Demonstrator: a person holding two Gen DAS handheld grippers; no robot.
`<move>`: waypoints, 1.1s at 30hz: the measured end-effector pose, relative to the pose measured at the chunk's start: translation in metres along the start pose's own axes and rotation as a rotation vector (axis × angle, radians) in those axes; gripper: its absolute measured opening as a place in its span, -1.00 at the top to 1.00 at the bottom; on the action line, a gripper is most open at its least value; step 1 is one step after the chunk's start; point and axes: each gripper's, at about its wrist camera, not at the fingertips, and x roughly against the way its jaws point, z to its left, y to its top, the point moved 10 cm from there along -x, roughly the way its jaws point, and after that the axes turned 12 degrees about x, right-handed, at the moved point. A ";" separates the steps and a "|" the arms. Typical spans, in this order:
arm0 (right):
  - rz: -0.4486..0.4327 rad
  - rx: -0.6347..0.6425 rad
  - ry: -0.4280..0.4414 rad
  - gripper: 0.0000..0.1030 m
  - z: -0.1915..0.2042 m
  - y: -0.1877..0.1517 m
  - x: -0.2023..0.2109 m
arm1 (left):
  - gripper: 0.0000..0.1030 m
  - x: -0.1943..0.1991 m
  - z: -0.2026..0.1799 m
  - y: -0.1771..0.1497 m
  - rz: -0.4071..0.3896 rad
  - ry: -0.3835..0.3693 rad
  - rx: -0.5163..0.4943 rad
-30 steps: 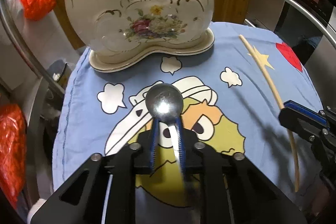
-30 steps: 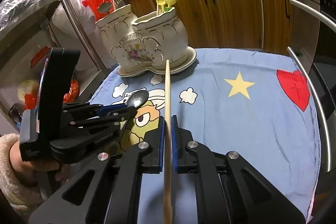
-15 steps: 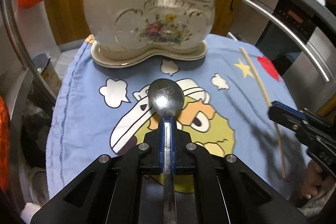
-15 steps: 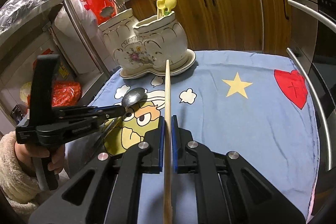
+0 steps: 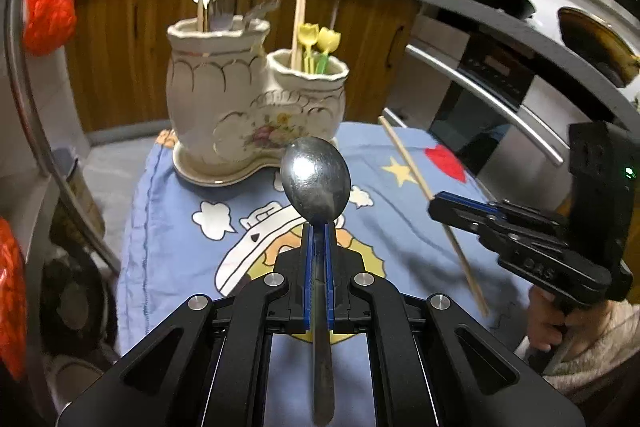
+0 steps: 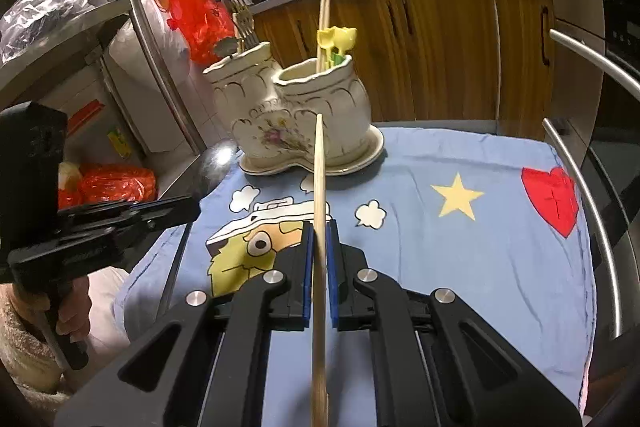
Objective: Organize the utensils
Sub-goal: 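Lift the metal spoon with the left tool while the right tool carries the chopstick over the holder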
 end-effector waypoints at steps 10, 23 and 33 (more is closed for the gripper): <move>-0.045 0.035 -0.026 0.88 0.010 0.037 0.004 | 0.90 0.039 0.007 0.036 -0.129 -0.056 0.015; -0.265 0.026 -0.055 0.88 -0.009 0.154 0.005 | 0.90 0.080 0.007 0.150 -0.331 -0.109 0.005; -0.402 -0.048 -0.105 0.88 -0.042 0.217 -0.035 | 0.90 0.046 0.025 0.237 -0.458 -0.051 0.046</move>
